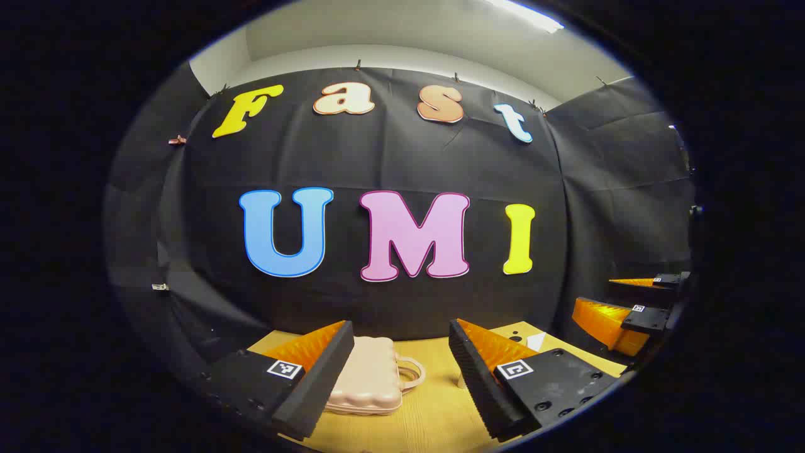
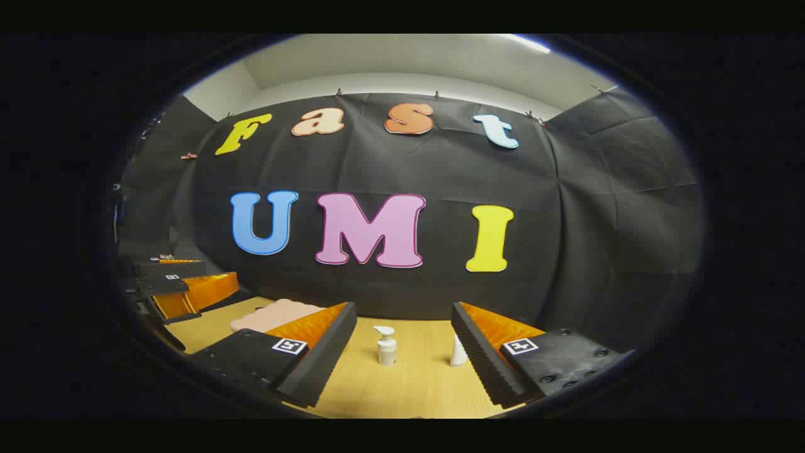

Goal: First open the suitcase, pack the skin care products into it, and then close the suitcase.

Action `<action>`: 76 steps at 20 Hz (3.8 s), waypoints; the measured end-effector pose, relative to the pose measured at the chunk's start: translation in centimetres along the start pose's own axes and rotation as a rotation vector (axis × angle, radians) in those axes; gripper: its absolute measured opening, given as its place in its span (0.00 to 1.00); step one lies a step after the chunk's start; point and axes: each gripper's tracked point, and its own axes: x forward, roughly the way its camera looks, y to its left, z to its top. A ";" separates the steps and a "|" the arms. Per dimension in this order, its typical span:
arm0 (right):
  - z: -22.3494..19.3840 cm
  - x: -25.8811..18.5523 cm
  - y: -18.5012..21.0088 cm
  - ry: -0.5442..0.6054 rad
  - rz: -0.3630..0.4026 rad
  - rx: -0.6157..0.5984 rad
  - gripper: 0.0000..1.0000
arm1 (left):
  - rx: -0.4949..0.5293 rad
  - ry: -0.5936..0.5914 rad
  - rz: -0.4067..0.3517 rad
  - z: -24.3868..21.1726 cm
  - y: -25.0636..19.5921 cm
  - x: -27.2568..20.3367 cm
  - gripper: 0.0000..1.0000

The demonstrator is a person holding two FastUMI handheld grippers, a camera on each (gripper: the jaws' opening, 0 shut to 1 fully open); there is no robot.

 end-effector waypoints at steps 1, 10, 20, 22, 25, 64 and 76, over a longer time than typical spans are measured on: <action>-0.1 0.1 -0.2 0.003 -0.002 0.001 0.97 | -0.002 0.003 0.000 -0.1 0.1 0.3 0.96; -1.3 1.3 -2.3 0.017 -0.030 0.011 0.97 | -0.012 0.061 -0.016 -2.8 -1.1 2.7 0.97; -2.3 3.5 -3.9 0.040 -0.041 0.009 0.97 | 0.034 0.121 -0.058 -5.7 -3.1 6.6 0.97; -2.8 3.8 -4.6 0.052 -0.048 0.008 0.97 | 0.042 0.146 -0.059 -7.3 -3.6 8.2 0.96; -4.3 4.4 -5.9 0.084 -0.059 -0.019 0.97 | 0.058 0.213 -0.070 -11.2 -4.9 11.1 0.96; -7.7 9.7 -7.1 0.163 0.035 -0.063 0.97 | -0.228 0.596 0.122 -18.1 -0.7 28.4 0.14; -4.1 8.2 -3.4 0.129 -0.009 -0.050 0.97 | 0.082 0.597 0.181 -6.9 22.1 26.2 0.14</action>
